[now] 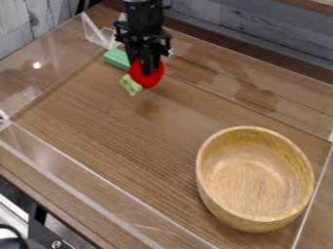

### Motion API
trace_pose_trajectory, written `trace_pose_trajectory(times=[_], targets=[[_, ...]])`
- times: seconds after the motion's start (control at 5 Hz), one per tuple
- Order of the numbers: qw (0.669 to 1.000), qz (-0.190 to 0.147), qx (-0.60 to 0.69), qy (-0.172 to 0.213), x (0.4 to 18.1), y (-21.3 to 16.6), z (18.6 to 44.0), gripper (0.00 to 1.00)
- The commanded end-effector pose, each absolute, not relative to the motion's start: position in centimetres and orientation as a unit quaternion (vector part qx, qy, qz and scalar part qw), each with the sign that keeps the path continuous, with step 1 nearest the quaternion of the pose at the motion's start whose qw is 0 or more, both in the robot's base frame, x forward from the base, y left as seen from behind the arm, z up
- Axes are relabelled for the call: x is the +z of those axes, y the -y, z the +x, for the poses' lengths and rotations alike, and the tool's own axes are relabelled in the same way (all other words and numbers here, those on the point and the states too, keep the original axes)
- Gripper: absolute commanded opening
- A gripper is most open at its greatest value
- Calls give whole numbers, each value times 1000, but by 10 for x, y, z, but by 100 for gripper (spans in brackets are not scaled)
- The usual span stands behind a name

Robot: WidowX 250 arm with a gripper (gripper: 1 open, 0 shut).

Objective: Move the red object to the right side of the table

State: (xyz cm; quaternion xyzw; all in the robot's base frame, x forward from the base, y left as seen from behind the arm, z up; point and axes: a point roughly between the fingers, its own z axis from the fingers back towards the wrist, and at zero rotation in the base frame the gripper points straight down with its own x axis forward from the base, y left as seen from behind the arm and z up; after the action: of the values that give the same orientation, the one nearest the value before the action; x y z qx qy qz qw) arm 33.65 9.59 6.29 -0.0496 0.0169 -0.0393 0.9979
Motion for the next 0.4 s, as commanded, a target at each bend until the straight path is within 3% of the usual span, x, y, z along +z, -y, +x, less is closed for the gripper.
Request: trace_pose_trajectory(times=[0.0,0.2], targets=[[998,-37,-53,9,74,-91,349,0],[996,-38,-78,7,70,-63,350,0]])
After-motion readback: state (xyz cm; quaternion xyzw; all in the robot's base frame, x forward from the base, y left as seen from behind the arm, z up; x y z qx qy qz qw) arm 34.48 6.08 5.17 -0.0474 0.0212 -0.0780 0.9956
